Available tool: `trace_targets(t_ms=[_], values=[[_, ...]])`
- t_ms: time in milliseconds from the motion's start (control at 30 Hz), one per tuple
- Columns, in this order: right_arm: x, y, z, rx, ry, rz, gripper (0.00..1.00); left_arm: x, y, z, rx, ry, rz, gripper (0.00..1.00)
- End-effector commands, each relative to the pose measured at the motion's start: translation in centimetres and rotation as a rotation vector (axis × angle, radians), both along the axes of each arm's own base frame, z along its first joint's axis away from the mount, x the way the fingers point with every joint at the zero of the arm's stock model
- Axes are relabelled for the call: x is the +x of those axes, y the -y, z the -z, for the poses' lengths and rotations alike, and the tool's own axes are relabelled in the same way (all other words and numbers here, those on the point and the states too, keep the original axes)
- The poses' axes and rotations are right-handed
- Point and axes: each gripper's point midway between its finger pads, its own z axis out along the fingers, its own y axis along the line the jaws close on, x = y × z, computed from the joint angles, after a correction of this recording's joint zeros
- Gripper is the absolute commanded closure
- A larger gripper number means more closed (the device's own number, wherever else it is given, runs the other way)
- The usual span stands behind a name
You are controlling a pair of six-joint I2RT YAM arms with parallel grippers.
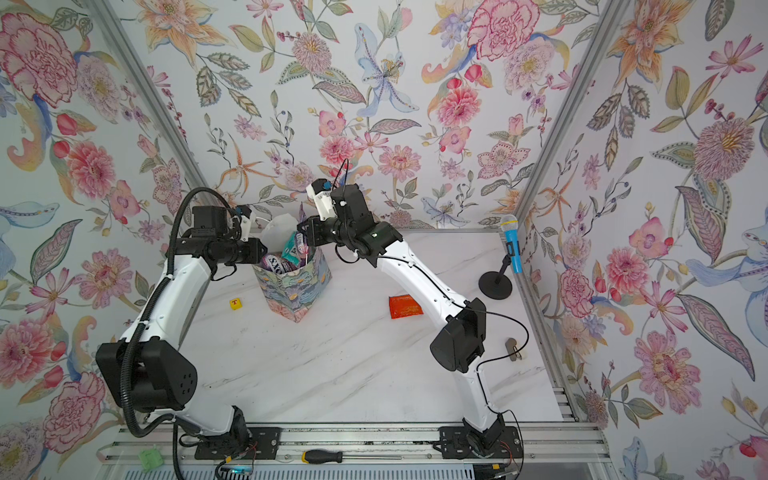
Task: Place the snacks into the paper bag
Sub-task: 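Lower the purple packet into the bag and open the right gripper, then move the right gripper from the bag to the small red packet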
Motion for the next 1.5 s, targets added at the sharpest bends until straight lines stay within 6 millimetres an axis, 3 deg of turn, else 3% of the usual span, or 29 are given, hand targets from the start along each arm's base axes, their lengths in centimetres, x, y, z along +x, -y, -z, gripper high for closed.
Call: trace_targets(t_ms=[0, 67, 100, 167, 233, 300, 467, 700, 900, 1033, 1167, 1433, 1467], values=[[-0.2, 0.3, -1.1, -0.014, 0.049, 0.022, 1.0, -0.7, -0.2, -0.2, -0.007, 0.0, 0.003, 0.78], [0.3, -0.2, -0.4, -0.024, 0.035, 0.021, 1.0, -0.7, -0.2, -0.2, -0.007, 0.0, 0.004, 0.78], [0.5, -0.5, -0.2, -0.024, 0.026, 0.016, 0.94, -0.7, -0.2, -0.2, -0.008, 0.0, 0.004, 0.78], [0.6, -1.6, 0.5, -0.019, 0.0, -0.016, 0.72, -0.7, -0.2, -0.3, -0.007, 0.001, 0.002, 0.78], [0.4, -2.3, -0.3, 0.013, 0.002, -0.045, 0.6, -0.7, -0.2, -0.2, -0.007, 0.001, 0.003, 0.78], [0.5, -2.5, -1.2, 0.035, 0.017, -0.046, 0.54, -0.7, -0.2, -0.1, -0.007, -0.001, 0.004, 0.78], [0.5, -1.5, -3.3, 0.053, 0.055, -0.026, 0.51, -0.7, -0.2, -0.3, -0.009, 0.002, 0.004, 0.78], [0.4, 1.2, -2.5, -0.008, 0.054, 0.023, 0.51, -0.7, -0.2, -0.2, -0.009, 0.002, 0.004, 0.78], [-0.1, 5.3, -2.4, -0.043, 0.09, 0.109, 0.5, -0.7, -0.2, -0.2, -0.008, 0.0, 0.003, 0.78], [-0.1, 9.9, -1.3, -0.033, 0.087, 0.209, 0.49, -0.7, -0.3, -0.2, -0.007, 0.001, 0.002, 0.78], [0.7, 15.7, 2.3, -0.055, 0.015, 0.34, 0.46, -0.7, -0.3, -0.2, -0.005, 0.002, 0.002, 0.78], [-0.1, 26.8, 16.3, -0.175, -0.287, 0.566, 0.45, -0.7, -0.4, -0.2, 0.0, 0.0, -0.003, 0.78], [-0.2, 27.7, 17.1, -0.17, -0.31, 0.59, 0.44, -0.7, -0.4, -0.2, -0.001, 0.0, -0.005, 0.78]])
